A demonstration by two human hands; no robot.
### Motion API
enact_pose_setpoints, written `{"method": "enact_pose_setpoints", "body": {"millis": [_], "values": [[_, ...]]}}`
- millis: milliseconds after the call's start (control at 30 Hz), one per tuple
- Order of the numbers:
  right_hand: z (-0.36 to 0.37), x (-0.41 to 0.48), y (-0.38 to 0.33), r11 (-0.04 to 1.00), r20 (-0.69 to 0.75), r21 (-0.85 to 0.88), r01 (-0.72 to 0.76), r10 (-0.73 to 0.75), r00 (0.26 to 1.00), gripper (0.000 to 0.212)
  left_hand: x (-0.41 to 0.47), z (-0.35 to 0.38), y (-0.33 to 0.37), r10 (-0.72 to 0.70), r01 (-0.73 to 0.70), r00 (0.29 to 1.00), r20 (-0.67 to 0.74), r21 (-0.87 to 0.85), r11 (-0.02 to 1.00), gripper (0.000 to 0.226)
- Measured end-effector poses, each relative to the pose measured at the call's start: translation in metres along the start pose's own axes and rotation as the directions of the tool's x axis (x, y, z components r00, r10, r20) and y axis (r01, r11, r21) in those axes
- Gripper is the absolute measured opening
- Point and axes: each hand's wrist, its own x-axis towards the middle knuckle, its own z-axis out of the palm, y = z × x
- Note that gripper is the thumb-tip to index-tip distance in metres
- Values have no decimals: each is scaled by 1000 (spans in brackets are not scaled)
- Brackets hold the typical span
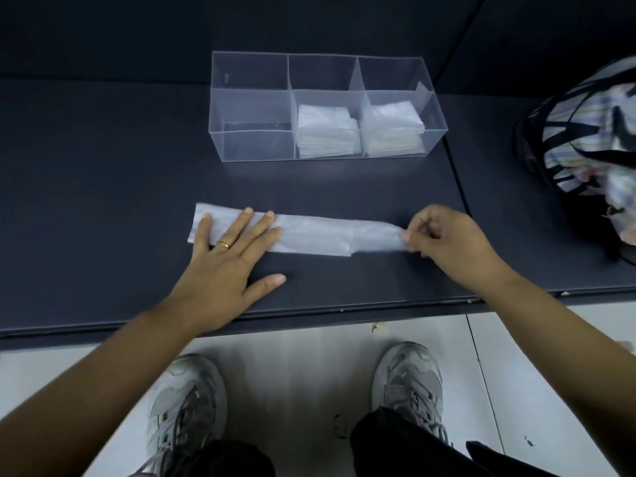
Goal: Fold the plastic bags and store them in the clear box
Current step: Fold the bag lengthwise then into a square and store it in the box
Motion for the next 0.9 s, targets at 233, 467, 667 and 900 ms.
{"method": "enact_pose_setpoints", "body": {"millis": [233,467,667,900], "values": [[-5,-64,-10,796,340,430,-426,294,893,29,12,-12,49,233,-237,971,-45,-223,946,89],[-16,-83,-61,773,474,542,-329,42,879,34,2,-18,128,-7,-158,972,-235,-675,721,58],[-11,-32,-53,716,335,681,-153,-120,934,55,10,-53,110,-242,82,969,49,-988,129,19],[44,-15,-57,889,541,437,-135,-140,830,23,28,-53,63,-210,214,938,276,-937,-276,28]]}}
